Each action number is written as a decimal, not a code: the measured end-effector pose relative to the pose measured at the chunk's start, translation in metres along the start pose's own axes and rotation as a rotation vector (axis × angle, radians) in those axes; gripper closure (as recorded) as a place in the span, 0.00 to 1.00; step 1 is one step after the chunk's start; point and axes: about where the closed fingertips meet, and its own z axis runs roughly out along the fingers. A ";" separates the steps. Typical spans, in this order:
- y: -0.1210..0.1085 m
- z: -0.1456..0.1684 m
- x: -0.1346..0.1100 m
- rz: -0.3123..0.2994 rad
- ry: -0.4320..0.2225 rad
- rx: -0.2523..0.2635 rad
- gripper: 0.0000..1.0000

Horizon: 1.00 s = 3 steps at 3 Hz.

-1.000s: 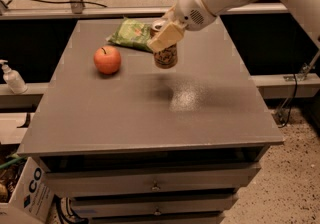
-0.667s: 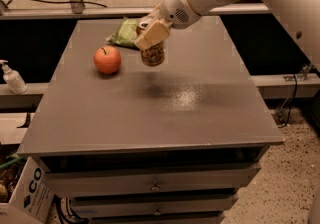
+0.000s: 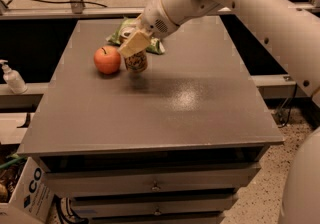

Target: Move orange can near apple

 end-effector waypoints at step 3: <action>0.014 0.039 0.012 0.015 0.019 -0.061 0.59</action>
Offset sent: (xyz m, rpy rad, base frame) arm -0.0040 0.0265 -0.0407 -0.0325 0.0541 0.0390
